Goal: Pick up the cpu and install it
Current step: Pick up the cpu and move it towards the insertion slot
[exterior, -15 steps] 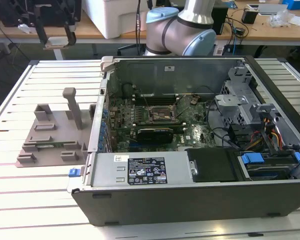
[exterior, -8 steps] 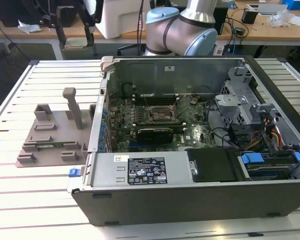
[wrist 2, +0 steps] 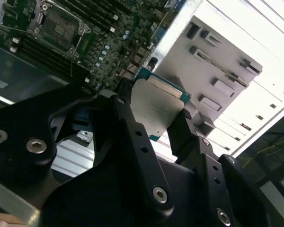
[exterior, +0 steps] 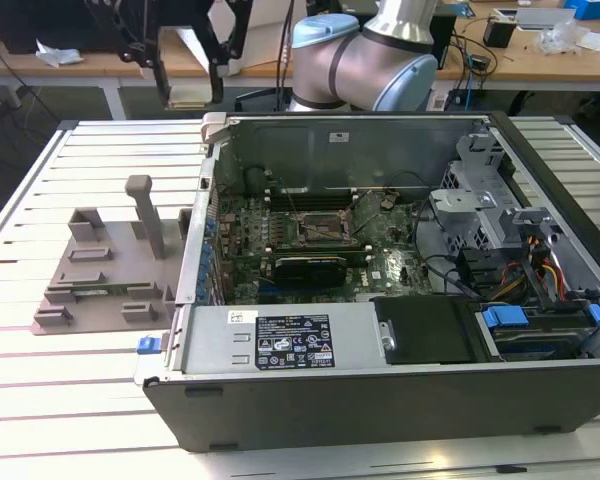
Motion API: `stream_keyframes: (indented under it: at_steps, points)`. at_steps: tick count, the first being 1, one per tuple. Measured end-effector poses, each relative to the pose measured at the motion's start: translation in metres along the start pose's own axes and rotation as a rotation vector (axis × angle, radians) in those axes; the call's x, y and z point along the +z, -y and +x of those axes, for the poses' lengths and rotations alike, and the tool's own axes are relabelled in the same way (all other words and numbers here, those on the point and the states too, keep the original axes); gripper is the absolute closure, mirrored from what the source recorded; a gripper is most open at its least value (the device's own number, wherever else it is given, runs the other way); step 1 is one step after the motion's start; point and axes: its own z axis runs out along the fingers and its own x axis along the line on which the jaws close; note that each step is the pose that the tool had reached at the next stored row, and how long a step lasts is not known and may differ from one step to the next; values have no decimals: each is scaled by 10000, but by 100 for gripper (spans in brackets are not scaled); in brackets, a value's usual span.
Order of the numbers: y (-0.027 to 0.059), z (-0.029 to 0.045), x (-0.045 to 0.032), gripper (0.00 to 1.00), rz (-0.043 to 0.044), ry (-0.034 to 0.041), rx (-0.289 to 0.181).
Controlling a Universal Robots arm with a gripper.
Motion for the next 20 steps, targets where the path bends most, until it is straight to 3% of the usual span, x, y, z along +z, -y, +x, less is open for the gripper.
stream_keyframes:
  at_steps: [6,20]
  points:
    - [-16,-185,128,46,2,-41,-1]
    - [-32,-471,303,46,1,-66,-3]
